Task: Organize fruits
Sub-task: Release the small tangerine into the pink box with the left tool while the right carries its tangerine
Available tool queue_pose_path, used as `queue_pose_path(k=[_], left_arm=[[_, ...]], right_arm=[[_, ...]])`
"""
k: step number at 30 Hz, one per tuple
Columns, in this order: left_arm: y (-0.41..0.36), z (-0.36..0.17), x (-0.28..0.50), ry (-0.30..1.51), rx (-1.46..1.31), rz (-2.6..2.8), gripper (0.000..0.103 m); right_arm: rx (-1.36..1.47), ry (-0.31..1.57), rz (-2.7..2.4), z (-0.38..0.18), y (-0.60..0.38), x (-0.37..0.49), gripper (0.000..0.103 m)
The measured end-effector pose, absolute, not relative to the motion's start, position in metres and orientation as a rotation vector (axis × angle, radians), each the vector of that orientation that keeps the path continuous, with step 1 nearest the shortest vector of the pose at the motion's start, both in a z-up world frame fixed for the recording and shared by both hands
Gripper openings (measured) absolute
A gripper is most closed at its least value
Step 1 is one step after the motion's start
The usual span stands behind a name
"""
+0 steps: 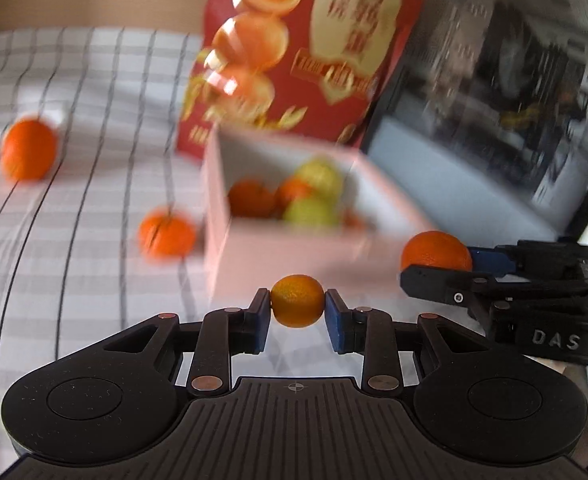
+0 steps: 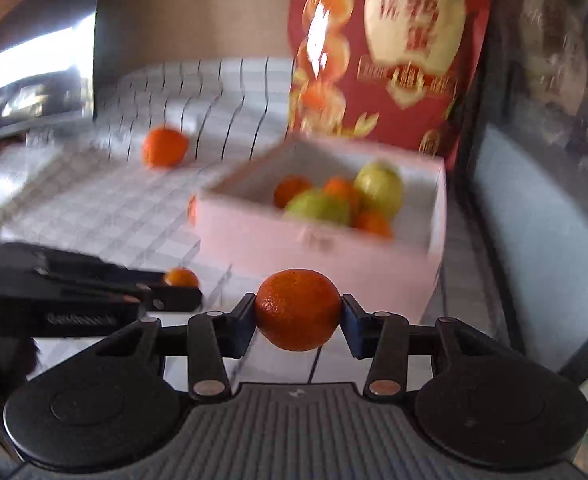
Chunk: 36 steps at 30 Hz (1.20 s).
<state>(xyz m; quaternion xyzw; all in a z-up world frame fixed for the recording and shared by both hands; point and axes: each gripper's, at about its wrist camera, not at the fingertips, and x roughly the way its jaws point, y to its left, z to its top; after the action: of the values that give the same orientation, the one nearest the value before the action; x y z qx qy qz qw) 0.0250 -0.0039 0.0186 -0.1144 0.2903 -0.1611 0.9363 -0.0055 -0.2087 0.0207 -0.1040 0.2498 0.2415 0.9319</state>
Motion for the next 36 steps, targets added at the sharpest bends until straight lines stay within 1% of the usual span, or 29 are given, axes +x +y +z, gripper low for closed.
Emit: queue_pose_path(k=[4,6,9,12,20,24,25,31,36], left_arm=[[-0.004,0.061,0.060,0.514,-0.261,-0.307,0.034],[0.000,0.078,0.080,0.509,-0.310,-0.340,0.034],[0.007,0.091,0.109,0.513,-0.366,-0.349,0.034],[0.006,0.091,0.128,0.503,-0.342,-0.324,0.034],[-0.014,0.057,0.158,0.599,-0.267,-0.304,0.034],[-0.026,0.037,0.165,0.703,-0.185,-0.271,0.034],[-0.026,0.033,0.164,0.707,-0.180,-0.269,0.037],[-0.006,0.044,0.151,0.590,-0.265,-0.291,0.036],[0.019,0.055,0.143,0.519,-0.266,-0.240,0.036]], right_arm=[[-0.151,0.440,0.458,0.075,-0.207,0.010,0.044],[-0.118,0.415,0.421,0.103,-0.208,0.020,0.044],[-0.105,0.366,0.390,0.137,-0.211,0.032,0.044],[-0.120,0.328,0.330,0.154,-0.210,0.046,0.044],[-0.113,0.361,0.278,0.147,-0.207,0.078,0.044],[-0.138,0.366,0.283,0.140,-0.201,0.074,0.044],[-0.144,0.364,0.287,0.139,-0.201,0.071,0.044],[-0.164,0.370,0.312,0.136,-0.197,0.067,0.044],[-0.170,0.414,0.327,0.121,-0.191,0.078,0.045]])
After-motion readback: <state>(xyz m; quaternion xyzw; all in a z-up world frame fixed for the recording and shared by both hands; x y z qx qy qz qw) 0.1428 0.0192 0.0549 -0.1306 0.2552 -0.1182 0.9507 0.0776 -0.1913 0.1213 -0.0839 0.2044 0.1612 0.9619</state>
